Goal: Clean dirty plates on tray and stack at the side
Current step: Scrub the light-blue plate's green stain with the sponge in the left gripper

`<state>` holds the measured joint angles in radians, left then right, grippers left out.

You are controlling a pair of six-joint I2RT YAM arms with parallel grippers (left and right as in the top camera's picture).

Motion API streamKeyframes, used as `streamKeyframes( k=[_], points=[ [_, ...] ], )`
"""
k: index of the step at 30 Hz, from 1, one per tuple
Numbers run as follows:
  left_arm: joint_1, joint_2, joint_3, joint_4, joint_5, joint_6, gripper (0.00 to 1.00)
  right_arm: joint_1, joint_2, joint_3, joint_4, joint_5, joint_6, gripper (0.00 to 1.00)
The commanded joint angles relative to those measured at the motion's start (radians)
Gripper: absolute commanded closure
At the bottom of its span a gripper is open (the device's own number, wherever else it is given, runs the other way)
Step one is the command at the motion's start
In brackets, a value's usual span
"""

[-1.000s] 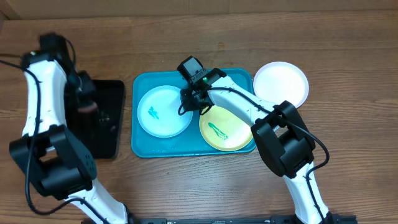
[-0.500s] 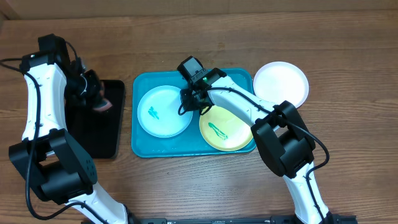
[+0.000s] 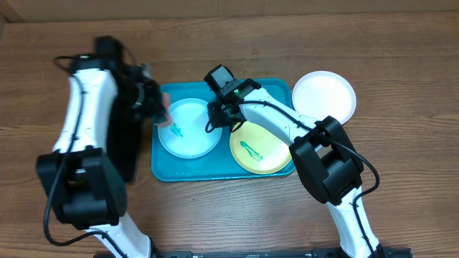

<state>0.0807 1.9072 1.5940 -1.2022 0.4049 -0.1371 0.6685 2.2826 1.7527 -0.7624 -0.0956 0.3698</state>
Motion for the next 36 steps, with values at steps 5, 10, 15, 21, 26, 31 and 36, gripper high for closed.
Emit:
streamKeyframes(
  k=[5, 10, 15, 21, 26, 31, 36],
  points=[
    [-0.144, -0.031, -0.174, 0.117, -0.142, -0.164, 0.96, 0.003, 0.031, -0.032, 0.002, 0.103, 0.054, 0.96],
    [-0.192, -0.031, -0.283, 0.278, -0.146, -0.194, 0.96, 0.003, 0.031, -0.032, 0.009, 0.103, 0.053, 0.96],
    [-0.220, -0.031, -0.336, 0.412, -0.147, -0.211, 0.96, 0.003, 0.031, -0.032, 0.012, 0.103, 0.053, 0.96],
    [-0.225, -0.030, -0.337, 0.478, -0.189, -0.212, 0.80, 0.003, 0.031, -0.032, 0.011, 0.103, 0.053, 0.96],
    [-0.225, -0.030, -0.337, 0.482, -0.225, -0.211, 0.63, 0.003, 0.031, -0.032, 0.008, 0.103, 0.053, 0.96],
    [-0.225, -0.030, -0.337, 0.482, -0.225, -0.211, 0.74, 0.003, 0.031, -0.032, 0.008, 0.103, 0.053, 0.96],
    [-0.225, -0.030, -0.337, 0.474, -0.225, -0.211, 0.74, 0.003, 0.031, -0.032, 0.008, 0.103, 0.050, 0.96]
  ],
)
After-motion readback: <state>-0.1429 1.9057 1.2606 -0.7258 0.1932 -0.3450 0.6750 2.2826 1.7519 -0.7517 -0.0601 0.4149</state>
